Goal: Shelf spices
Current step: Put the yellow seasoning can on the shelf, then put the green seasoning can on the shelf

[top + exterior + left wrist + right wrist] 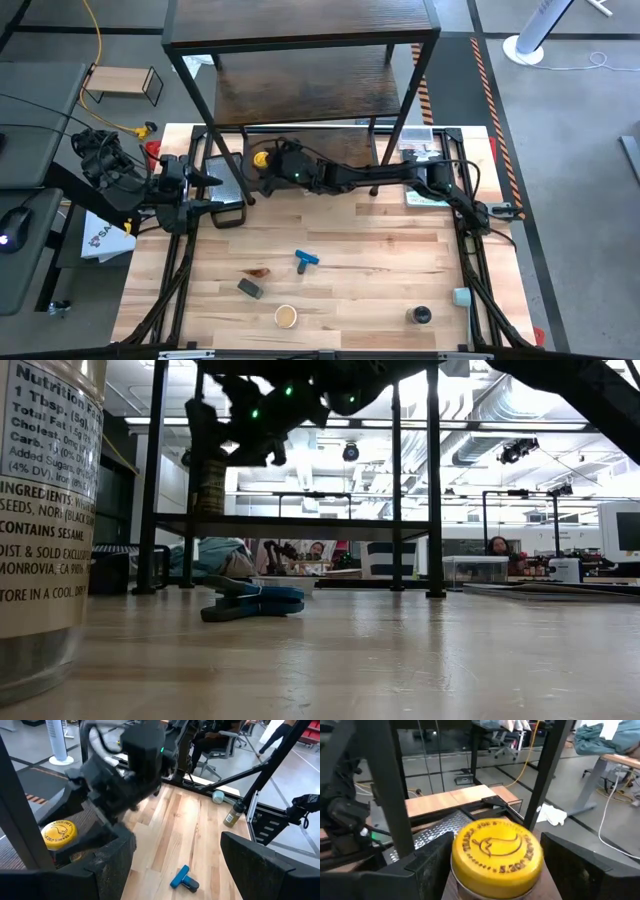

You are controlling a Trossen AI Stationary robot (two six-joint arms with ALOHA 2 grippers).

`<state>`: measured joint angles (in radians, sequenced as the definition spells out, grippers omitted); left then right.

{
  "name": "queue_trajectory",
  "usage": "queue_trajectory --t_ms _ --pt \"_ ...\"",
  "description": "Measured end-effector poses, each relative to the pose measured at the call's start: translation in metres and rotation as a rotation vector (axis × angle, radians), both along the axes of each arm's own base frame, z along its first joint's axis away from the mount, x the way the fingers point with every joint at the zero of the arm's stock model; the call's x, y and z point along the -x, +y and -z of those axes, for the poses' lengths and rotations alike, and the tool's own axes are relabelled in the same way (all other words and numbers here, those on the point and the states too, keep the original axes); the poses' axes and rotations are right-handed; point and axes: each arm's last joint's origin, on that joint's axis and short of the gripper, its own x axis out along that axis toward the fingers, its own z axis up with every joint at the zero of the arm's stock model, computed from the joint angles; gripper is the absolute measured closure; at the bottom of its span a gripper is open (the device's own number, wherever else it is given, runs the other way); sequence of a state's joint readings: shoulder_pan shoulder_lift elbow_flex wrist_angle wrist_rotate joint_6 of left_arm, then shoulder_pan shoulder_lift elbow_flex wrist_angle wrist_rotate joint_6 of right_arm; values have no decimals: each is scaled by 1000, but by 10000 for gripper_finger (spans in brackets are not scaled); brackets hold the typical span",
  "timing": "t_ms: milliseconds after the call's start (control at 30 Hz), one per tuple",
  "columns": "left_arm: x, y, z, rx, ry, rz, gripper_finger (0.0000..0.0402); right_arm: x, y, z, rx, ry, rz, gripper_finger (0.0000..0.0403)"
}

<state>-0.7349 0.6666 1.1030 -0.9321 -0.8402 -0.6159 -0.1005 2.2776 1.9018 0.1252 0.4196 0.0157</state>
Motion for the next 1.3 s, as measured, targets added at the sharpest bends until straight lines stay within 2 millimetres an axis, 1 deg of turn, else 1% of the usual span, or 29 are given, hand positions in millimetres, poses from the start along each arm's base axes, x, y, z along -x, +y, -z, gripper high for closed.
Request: queue_trajectory --t_ms 200,300,367,433,467,500,600,667,733,800,900,1000,1067,1200,1300 --pt "0 0 0 -9 1 -6 111 8 1 -32 52 -62 -10 111" --pt "0 0 0 -7 3 -6 111 17 2 -54 59 -99 -16 111" --pt "0 0 1 7 8 9 111 25 9 -72 57 -104 -46 111" --pt "-1 -3 3 51 26 48 111 35 22 -87 26 -93 -92 111" --pt "-3 -6 5 79 47 84 111 41 32 -96 3 -78 -122 111" --pt "-4 -9 9 110 74 129 111 47 43 -99 -20 -38 -155 111" --pt "-13 -25 24 205 187 256 111 70 77 -111 -96 86 -215 111" --pt "-21 -40 39 228 269 350 111 88 101 -118 -144 158 -232 111" --pt "-29 -56 56 196 341 418 111 105 123 -121 -181 224 -210 111" --pt "-36 -70 72 112 393 455 111 121 143 -122 -206 277 -176 111" --pt "-47 -82 85 14 437 435 111 142 167 -121 -263 330 -114 111" --pt "-59 -94 94 7 466 415 111 158 185 -116 -316 387 -61 111" --pt "-65 -104 101 19 489 446 111 167 197 -111 -331 438 -53 111" --pt "-71 -127 121 -61 600 592 111 182 217 -105 -315 516 -68 111" --pt "-74 -143 131 -129 662 693 111 192 226 -102 -279 582 -84 111"
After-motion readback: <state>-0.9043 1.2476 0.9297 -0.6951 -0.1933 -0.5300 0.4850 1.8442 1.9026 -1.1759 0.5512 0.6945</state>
